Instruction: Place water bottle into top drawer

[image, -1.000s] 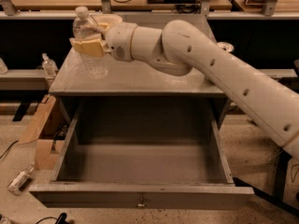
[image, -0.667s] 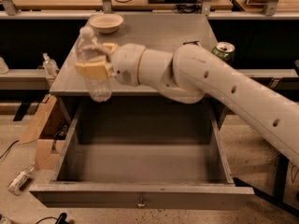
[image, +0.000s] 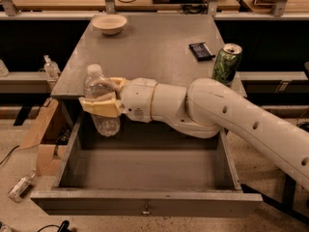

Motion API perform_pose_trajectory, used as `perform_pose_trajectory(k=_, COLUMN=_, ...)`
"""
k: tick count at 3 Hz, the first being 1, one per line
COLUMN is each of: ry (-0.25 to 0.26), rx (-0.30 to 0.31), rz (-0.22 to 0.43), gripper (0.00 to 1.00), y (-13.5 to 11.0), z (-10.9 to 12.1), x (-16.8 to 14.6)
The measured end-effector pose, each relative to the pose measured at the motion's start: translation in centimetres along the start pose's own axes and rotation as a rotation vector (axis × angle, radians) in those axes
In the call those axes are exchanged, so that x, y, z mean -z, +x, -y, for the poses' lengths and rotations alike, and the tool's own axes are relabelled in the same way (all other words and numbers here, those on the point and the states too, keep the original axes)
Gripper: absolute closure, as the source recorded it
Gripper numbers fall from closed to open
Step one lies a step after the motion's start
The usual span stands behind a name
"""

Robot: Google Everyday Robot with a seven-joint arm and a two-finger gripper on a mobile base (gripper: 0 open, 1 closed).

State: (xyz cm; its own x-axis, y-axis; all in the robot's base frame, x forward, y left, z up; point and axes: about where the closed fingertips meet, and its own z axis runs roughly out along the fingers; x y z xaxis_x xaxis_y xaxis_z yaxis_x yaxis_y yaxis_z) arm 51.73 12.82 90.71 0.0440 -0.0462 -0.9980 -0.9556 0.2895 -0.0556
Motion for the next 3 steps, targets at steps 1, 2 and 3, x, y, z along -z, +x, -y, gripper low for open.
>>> perform_pose_trajectory(k=1, ry=-0.036, rx=-0.057, rz=0.018, gripper=1.0, y=3.9, z=-1.3, x=-1.5)
perform_pose_trajectory(k=2, ry=-0.098, rx=-0.117, rz=0.04, gripper=1.0, y=11.3, z=-4.1, x=-3.6)
perform_pose_trajectory(k=3, ry=-0.14, rx=-0.135, rz=0.038, gripper=1.0, y=15.9, z=-5.3, x=-5.0)
